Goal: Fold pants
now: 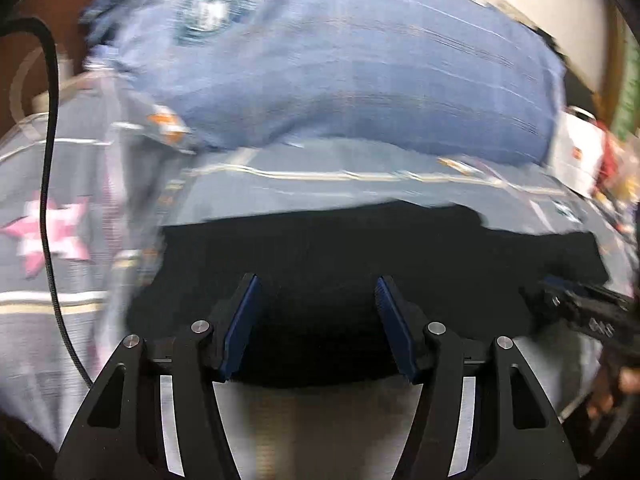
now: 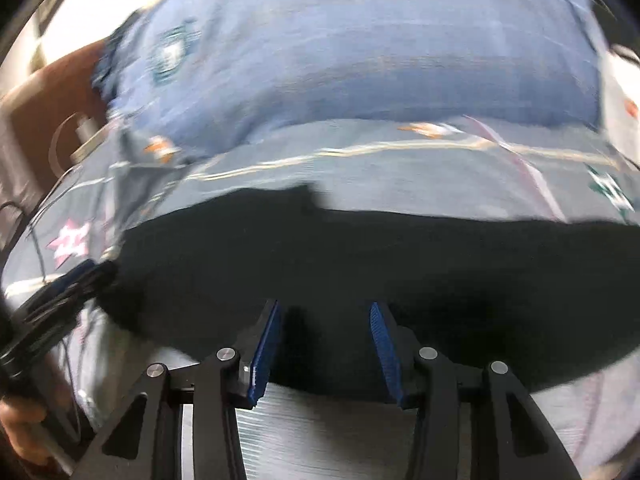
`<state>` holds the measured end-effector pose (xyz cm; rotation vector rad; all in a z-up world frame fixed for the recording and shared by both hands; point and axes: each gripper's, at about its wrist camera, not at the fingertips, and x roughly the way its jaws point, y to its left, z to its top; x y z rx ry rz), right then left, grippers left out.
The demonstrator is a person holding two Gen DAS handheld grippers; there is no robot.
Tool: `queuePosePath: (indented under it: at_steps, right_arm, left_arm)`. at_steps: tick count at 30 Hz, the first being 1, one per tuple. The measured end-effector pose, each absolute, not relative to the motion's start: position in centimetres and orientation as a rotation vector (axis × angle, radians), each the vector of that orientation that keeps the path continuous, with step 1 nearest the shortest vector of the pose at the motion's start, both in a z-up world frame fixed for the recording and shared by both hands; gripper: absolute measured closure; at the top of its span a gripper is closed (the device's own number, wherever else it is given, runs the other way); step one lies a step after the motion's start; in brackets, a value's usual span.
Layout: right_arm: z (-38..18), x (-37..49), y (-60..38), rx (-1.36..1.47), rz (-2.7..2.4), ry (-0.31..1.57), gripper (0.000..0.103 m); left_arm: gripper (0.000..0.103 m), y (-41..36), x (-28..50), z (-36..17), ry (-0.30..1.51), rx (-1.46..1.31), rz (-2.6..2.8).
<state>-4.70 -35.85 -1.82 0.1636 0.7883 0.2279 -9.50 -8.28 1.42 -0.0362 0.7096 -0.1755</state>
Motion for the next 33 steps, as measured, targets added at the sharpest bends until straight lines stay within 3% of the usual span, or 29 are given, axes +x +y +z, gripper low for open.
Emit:
queuePosePath:
  at_steps: [13,14,16,24,33]
  right_arm:
    - [-1.6,-8.8,-51.4,0.457,-0.038,0.734,0.058]
    - [-1.8,-9.2,-51.9,0.482,-0.034,0.742,0.058]
    - [-2.0,-9.6,-52.5,0.520,-0.015,0.749,0.058]
    - [-4.5,-10.7,-54.2,0.626,0.012,0.785,0.057]
    - [-5.5,-10.0,-56.3,0.758,0.058,0.626,0.056]
  left_arm:
    - [0.043,-21.0,-4.7,2.9,0.813,0.069,-0.517]
    - [0.040,-22.2,-4.2,3.2,0.817,0.088,-0.545]
    - [0.025,-25.3,-3.3,3.5,0.817,0.141,-0.602]
    - [0.025,-37.3,-0.2,3.1,0.922,0.257,-0.869]
    - [0.025,-46.8,2.1,1.0,1.022,0.378,-1.022]
